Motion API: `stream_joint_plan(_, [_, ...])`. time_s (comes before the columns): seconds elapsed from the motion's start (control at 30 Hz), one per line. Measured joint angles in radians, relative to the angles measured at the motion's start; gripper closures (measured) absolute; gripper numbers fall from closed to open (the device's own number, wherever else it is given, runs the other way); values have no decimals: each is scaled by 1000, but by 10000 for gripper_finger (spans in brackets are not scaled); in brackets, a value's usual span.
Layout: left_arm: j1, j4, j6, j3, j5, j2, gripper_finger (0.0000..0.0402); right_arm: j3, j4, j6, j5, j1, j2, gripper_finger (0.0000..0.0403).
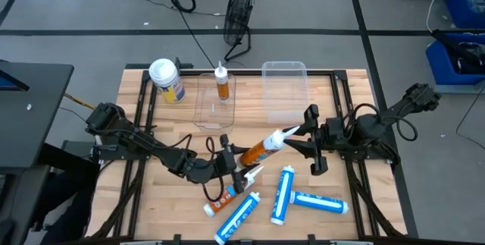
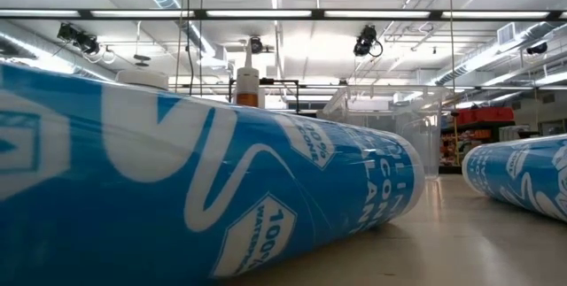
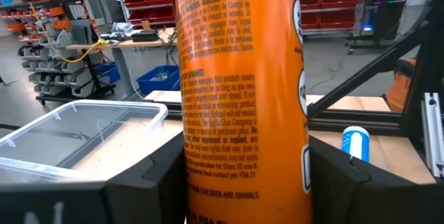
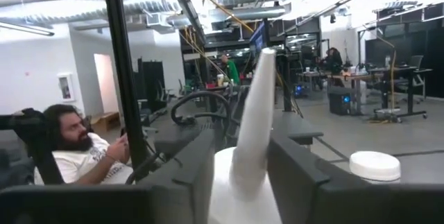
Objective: Pick & place silicon tubes, Sealant and Lysol wipes
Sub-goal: Put the top orange sealant into the left transparent bin
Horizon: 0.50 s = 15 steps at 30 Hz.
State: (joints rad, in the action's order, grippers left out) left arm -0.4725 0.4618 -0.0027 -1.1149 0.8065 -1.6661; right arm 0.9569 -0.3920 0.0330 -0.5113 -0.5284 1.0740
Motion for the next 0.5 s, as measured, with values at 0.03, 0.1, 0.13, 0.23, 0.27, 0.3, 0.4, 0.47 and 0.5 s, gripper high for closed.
stream_joint_plan(0.03, [0, 0, 0, 0, -1, 0, 184, 0, 2, -3, 4, 1, 0, 294])
stream_joint_plan(0.1, [0, 0, -1, 0, -3, 0, 184, 0, 8, -2, 5, 4, 0, 323])
stream_joint_plan(0.13, [0, 0, -1, 0, 0, 0, 184, 0, 9, -2, 4, 4, 0, 339])
stream_joint_plan(0.23, [0, 0, 0, 0, 2, 0, 184, 0, 9, 1, 3, 4, -1, 372])
stream_joint_plan(0.27, [0, -1, 0, 0, 2, 0, 184, 0, 9, 1, 4, 4, 0, 372])
stream_joint_plan(0.3, [0, 0, 0, 0, 2, 0, 184, 0, 9, 0, 4, 4, 0, 372])
stream_joint_plan(0.4, [0, -1, -1, 0, 2, 0, 184, 0, 9, -3, 4, 4, 0, 372])
stream_joint_plan(0.47, [1, -1, -1, 0, 2, 0, 184, 0, 8, -2, 4, 4, 0, 372])
stream_joint_plan(0.5, [3, -1, -1, 0, 1, 0, 184, 0, 6, 0, 2, 4, 0, 372])
